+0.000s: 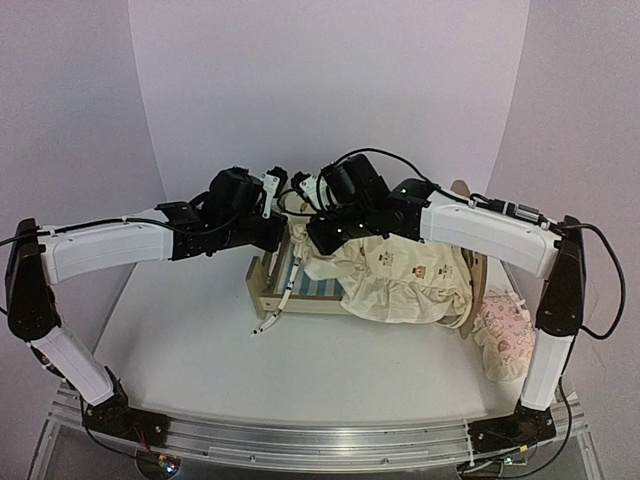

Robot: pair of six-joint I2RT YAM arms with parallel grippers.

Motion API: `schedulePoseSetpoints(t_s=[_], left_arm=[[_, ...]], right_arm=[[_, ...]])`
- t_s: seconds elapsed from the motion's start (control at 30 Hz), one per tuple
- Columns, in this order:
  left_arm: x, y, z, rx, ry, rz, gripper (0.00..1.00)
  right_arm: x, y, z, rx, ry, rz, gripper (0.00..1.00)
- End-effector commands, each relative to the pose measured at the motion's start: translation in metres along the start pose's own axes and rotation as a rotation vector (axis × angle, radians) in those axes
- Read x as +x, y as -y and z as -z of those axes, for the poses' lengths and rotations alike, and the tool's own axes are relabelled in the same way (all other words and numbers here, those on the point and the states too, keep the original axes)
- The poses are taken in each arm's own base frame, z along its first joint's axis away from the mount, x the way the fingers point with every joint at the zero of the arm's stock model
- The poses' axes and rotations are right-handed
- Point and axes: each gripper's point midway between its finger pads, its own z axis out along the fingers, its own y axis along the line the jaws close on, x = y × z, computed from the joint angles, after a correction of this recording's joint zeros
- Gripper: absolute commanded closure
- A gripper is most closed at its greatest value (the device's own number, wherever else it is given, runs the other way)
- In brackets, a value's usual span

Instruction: Set up the pet bed

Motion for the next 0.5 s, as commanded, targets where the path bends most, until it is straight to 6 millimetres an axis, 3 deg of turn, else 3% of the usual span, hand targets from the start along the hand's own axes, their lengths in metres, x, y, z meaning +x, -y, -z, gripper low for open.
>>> schedulePoseSetpoints(t_s=[0.0, 0.3, 0.47], left_arm=[[0.013, -0.006, -0.006, -0.029, -0.005, 0.041, 1.0], [0.049, -0.005, -0.015, -0.026, -0.093, 0.096, 0.98], [0.062, -0.008, -0.01, -0.043, -0.153, 0.149, 0.88]], right_arm=[[-0.013, -0.003, 0.01, -0.025, 0.04, -0.027, 1.0], [-0.011, -0.005, -0.002, -0.02, 0.027, -0.03, 1.0], [-0.013, -0.001, -0.011, 0.007, 0.026, -0.031, 1.0]])
